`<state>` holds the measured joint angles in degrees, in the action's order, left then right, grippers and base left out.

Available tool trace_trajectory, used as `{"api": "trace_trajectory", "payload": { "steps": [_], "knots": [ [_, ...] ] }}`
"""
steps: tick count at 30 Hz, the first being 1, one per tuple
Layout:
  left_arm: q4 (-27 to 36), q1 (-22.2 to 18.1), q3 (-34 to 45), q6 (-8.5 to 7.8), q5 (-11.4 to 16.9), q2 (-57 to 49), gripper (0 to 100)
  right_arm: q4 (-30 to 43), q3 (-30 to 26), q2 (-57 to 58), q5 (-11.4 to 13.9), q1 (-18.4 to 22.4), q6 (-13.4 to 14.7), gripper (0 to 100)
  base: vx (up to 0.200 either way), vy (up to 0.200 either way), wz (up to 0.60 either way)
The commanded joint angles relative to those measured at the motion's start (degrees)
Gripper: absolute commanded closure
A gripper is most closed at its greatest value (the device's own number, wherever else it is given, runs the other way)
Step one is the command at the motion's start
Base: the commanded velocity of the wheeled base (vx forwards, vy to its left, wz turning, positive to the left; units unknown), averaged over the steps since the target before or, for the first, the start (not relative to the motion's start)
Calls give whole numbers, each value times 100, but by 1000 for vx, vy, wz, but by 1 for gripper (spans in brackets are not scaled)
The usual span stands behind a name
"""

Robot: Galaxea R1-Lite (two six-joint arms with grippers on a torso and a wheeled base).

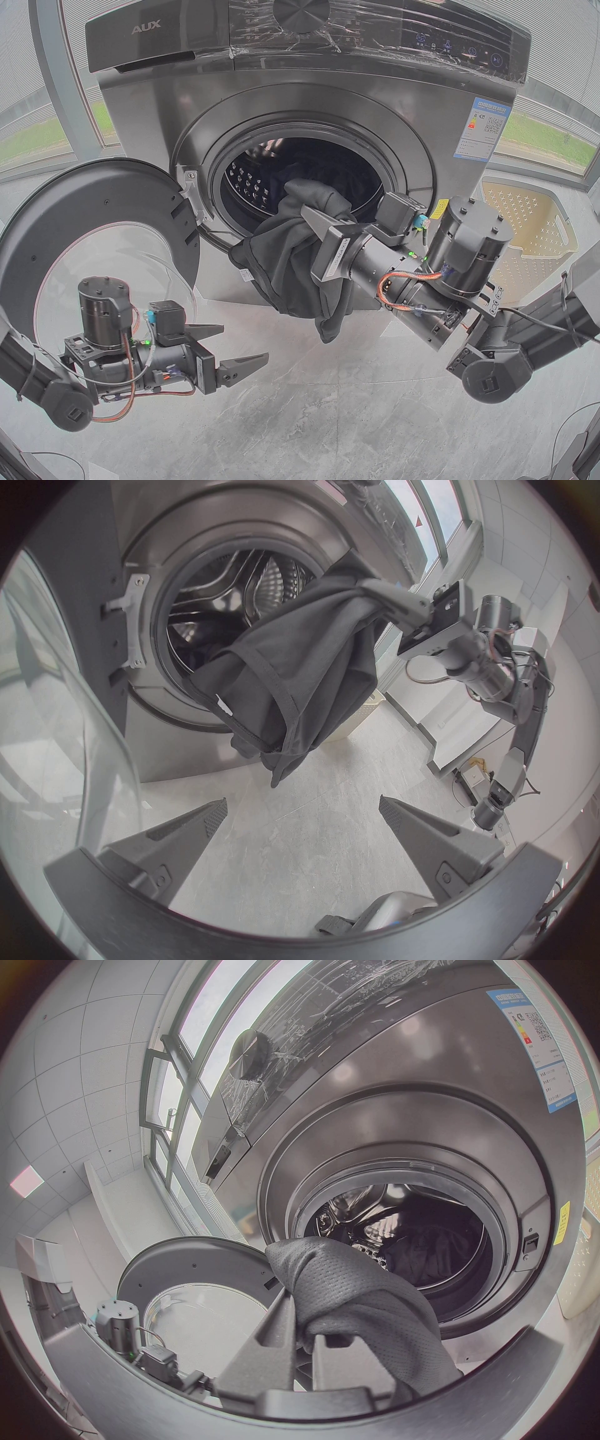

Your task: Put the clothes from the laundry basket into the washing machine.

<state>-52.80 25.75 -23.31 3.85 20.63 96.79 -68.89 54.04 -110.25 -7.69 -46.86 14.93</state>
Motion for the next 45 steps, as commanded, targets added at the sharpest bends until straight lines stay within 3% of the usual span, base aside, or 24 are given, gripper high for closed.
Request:
{"api": "trace_trajectory", "payload": {
  "steps": [1,7,15,21,27,43,44,45],
  "knots": [
    [-169,62,-350,89,-24,788,0,7,-8,39,-4,-16,1,100,0,0,0],
    [-293,71,-561,160,-24,1087,0,-11,-60,74,-4,-34,1,100,0,0,0],
    [-644,97,-1044,432,-199,1536,0,-28,-87,100,-4,-42,1,100,0,0,0],
    [-899,97,-1317,459,-235,1861,0,-11,-131,153,-171,-130,-8,100,0,0,0],
    [-1207,106,-1580,590,-261,2195,0,-19,-166,179,-180,-174,-8,100,0,0,0],
    [-2094,132,-1879,687,-270,2617,0,-46,-262,179,-198,-139,-8,100,0,0,0],
    [-2121,150,-1870,687,-270,2608,100,-46,-271,179,-198,-139,-8,100,0,0,0],
    [-2138,176,-1862,687,-270,2608,100,-54,-271,171,-198,-130,-8,100,0,0,0]
  ]
}}
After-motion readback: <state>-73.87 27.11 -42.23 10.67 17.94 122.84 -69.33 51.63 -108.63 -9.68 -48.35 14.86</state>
